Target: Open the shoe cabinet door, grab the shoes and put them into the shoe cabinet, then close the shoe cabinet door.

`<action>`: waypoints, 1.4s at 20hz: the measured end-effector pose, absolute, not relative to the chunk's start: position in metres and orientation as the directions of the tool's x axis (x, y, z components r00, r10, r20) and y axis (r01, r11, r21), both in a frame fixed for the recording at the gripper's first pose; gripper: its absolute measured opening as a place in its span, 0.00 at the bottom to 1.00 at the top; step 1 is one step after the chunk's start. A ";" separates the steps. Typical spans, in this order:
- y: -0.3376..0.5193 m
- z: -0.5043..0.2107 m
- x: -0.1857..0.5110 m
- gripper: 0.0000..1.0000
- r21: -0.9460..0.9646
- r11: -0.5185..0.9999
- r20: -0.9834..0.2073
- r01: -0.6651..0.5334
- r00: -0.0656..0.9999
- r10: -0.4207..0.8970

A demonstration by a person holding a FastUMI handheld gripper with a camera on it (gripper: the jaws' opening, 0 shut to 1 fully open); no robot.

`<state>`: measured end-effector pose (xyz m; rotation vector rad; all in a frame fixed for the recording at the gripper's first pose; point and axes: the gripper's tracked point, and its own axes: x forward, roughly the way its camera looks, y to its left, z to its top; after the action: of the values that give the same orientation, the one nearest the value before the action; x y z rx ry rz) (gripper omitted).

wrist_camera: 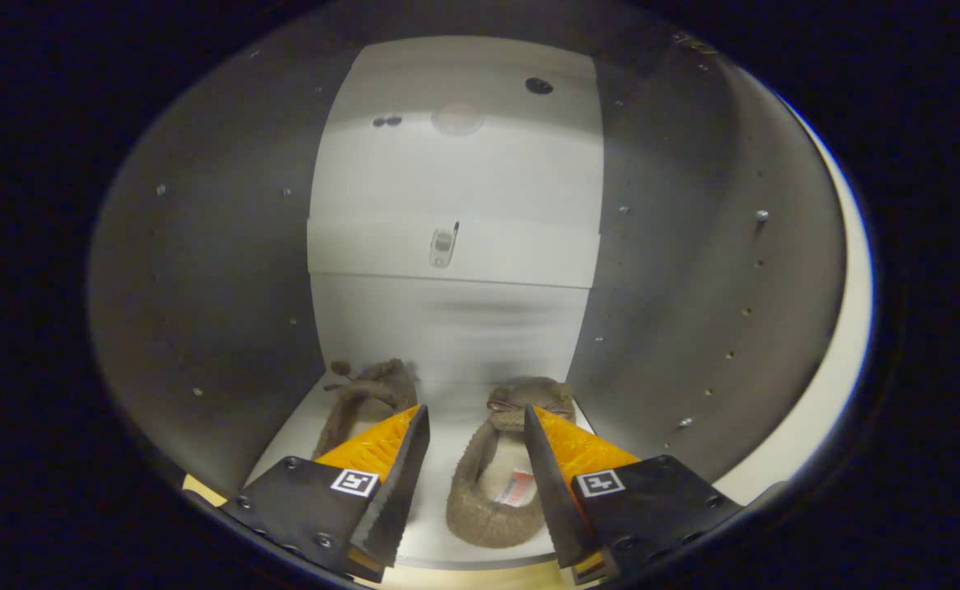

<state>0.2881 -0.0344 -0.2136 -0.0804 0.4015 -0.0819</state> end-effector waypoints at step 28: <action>-0.106 -0.041 -0.183 0.97 -0.006 0.915 -0.149 0.404 0.904 -0.400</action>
<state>-0.1833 -0.1060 -0.0412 0.0251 0.1489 -0.4154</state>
